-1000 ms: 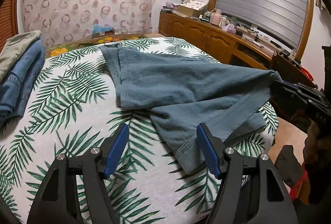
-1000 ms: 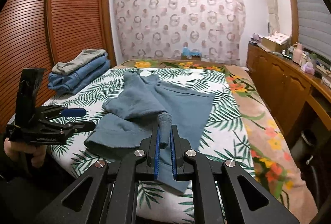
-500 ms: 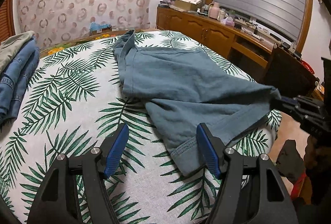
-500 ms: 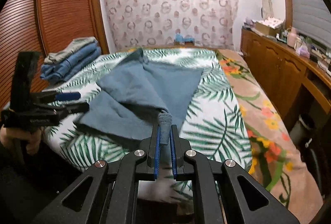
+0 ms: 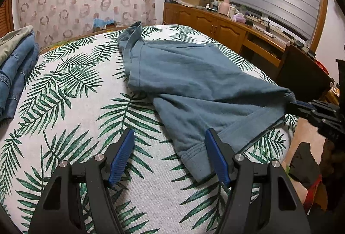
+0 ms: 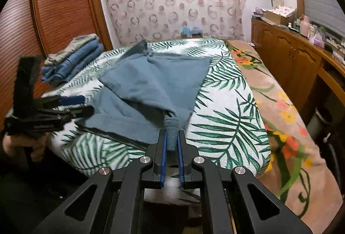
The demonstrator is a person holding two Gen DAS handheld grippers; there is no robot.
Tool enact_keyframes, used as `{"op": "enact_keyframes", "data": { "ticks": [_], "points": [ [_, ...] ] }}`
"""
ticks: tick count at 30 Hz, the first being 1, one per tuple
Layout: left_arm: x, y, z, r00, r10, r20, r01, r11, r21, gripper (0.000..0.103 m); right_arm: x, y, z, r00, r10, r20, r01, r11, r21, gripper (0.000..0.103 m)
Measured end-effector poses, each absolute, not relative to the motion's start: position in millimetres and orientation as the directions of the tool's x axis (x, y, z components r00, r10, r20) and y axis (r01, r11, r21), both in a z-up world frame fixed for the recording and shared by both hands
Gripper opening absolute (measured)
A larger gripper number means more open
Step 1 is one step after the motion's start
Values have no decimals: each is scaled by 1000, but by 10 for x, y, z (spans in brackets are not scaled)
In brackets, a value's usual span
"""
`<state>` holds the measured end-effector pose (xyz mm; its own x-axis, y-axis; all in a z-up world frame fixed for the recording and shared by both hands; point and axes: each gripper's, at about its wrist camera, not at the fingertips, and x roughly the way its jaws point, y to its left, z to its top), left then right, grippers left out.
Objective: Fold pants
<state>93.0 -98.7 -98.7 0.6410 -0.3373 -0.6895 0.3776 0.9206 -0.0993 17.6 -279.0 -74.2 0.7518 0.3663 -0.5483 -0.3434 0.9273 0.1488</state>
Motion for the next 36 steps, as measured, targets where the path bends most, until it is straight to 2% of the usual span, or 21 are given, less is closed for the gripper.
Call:
{"op": "enact_keyframes", "data": {
  "ticks": [10, 18, 19, 23, 25, 36],
  "points": [
    [950, -939, -999, 657, -297, -693, 352, 934, -66, 69, 150, -2850, -753, 736, 364, -570, -337, 928, 158, 9],
    [931, -883, -914, 674, -298, -676, 340, 938, -75, 69, 100, -2972, -583, 772, 328, -545, -311, 942, 126, 9],
    [917, -861, -885, 679, -300, -670, 338, 938, -77, 69, 109, -2971, -555, 778, 323, -539, -310, 943, 118, 11],
    [917, -758, -802, 694, -303, -653, 328, 941, -88, 69, 222, -2848, -465, 785, 323, -528, -329, 940, 86, 35],
    [921, -693, -760, 703, -299, -645, 317, 944, -92, 69, 291, -2743, -442, 787, 330, -521, -346, 936, 69, 38],
    [933, -425, -616, 747, -268, -608, 267, 959, -95, 69, 772, -2068, -433, 732, 428, -530, -488, 872, 31, 39]
  ]
}}
